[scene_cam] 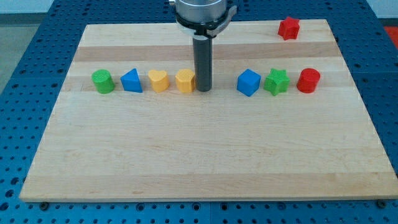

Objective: Point your arm to the top center

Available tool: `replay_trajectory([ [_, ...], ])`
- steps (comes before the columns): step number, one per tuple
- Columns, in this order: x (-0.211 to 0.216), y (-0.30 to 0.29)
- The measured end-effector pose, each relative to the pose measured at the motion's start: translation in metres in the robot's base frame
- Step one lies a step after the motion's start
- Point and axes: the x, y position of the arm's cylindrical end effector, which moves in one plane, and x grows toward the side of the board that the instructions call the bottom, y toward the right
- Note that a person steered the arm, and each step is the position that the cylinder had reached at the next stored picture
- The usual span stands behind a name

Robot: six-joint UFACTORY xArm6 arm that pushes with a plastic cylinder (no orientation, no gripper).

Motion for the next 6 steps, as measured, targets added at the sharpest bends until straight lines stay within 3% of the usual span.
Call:
replay_trajectory([
  [3,-0.040,0.013],
  [6,-0.148,0.013],
])
